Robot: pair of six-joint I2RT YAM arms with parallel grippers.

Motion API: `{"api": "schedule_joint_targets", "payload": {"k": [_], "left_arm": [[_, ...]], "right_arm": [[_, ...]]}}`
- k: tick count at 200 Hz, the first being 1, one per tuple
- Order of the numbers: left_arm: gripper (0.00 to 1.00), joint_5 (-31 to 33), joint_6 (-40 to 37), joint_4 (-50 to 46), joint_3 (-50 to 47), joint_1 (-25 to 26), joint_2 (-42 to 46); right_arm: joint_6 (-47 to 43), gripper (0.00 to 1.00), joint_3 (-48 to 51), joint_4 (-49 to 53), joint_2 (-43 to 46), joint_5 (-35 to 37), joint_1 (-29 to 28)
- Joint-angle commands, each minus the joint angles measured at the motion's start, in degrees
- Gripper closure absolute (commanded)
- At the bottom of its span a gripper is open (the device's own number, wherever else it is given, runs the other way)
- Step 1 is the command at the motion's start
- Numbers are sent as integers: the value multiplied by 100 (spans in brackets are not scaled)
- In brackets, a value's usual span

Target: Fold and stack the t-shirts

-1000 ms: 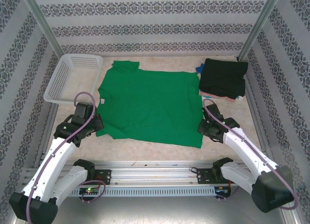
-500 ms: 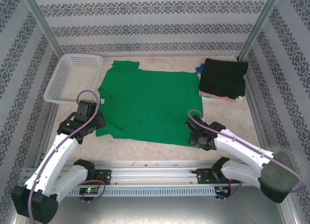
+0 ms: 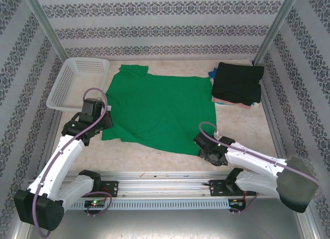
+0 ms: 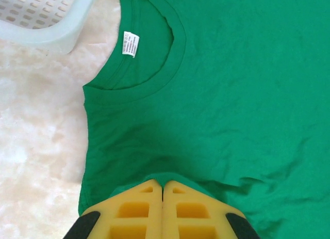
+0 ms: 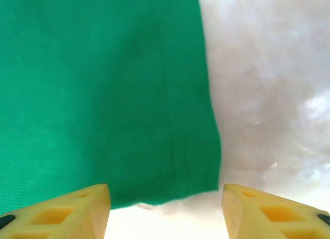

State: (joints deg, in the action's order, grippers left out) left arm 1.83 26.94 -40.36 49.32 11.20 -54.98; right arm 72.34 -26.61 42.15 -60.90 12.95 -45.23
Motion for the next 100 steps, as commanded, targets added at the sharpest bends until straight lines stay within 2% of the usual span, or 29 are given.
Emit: {"api": "schedule_joint_targets", "payload": {"k": [1,12,37,62,72,100], "left_arm": [[100,-108,-270,243,0,-97,-4],[100,-141,-310,274,-2,-122,-20],[100,-263,-373,323,28,-175,-111],[100,-346,-381,380,-1,-204,-197],[100,-342,-382,387,-21,-214,-205],[100,-358,-373,382,-60,-228,-167]], "right_arm": [[1050,41,317,-141,111,423,-194],[1196,44,371,-149,144,580,-188],[1247,56,422,-1,455,1040,-174],[1167,72,657,-414,740,1045,-75],[1083,76,844,-495,779,990,-3],[903,77,799,-530,693,858,57]]}}
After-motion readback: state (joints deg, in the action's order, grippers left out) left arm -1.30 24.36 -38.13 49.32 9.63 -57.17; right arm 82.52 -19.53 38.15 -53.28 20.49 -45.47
